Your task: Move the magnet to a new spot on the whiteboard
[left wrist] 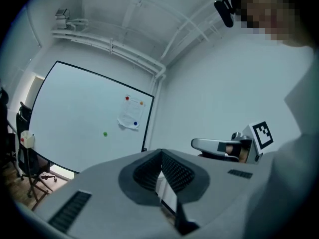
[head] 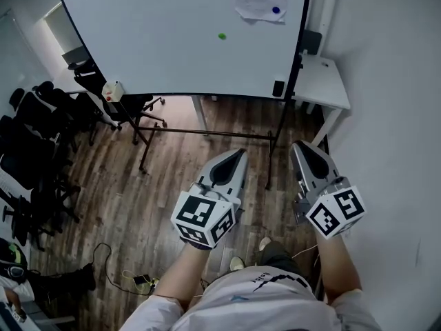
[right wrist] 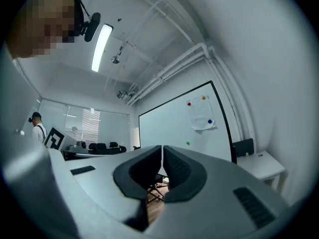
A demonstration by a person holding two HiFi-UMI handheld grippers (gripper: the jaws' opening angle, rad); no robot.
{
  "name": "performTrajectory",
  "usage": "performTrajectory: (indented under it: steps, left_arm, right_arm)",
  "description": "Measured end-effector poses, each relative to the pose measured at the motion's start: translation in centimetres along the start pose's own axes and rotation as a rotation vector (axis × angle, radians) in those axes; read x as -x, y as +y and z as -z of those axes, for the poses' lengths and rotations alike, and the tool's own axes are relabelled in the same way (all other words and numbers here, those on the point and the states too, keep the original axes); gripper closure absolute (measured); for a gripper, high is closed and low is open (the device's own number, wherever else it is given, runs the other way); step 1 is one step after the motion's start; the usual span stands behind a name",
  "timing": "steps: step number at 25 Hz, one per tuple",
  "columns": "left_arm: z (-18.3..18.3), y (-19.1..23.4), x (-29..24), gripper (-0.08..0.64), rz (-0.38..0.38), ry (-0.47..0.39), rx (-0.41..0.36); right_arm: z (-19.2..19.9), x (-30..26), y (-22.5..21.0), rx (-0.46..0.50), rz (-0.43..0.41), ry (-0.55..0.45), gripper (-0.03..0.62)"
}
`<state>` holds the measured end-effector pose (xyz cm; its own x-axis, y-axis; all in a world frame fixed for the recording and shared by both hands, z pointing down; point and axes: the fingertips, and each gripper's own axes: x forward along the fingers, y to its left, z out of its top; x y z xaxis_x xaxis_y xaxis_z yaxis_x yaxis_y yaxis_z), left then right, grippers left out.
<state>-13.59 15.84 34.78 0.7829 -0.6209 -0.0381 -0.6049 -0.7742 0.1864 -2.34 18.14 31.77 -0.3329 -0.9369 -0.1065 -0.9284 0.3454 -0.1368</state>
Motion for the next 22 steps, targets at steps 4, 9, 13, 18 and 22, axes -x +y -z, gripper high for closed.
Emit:
performTrajectory:
  steps: [4,9,13,18,22]
  left_arm:
    - [-0.6,1.8,-2.5,0.551,-0.012,-0.005,0.002]
    - [-1.2,4.0,-7.9,0.551,-0.034,-0.004,-0.027]
    - [-2.2,6.2,-13.9,0.551,-0.054,0.002,-0.031]
    - [-5.1,7.9,-21.3,0.551,-0.068,-0.032,-0.038]
    - [-6.3,8.5,-26.4,0.551,-0.075,-0.05,-0.055]
  right_arm:
    - [-0.4,-2.6,-1.4,0.006,-0.025,-0.012,0.578]
    - [-1.2,-7.6,-5.1,0.01,-0.072,-0.038,0.577]
    - [-2.6,-12.4,-9.5,0.016,-0.108,-0.051,0.577]
    - [-5.6,-17.3,-14.4,0.045,-0.151,-0.069,0.577]
    - [-7.5,-20.1,-18.4,0.07,-0.163,-0.104,0.577]
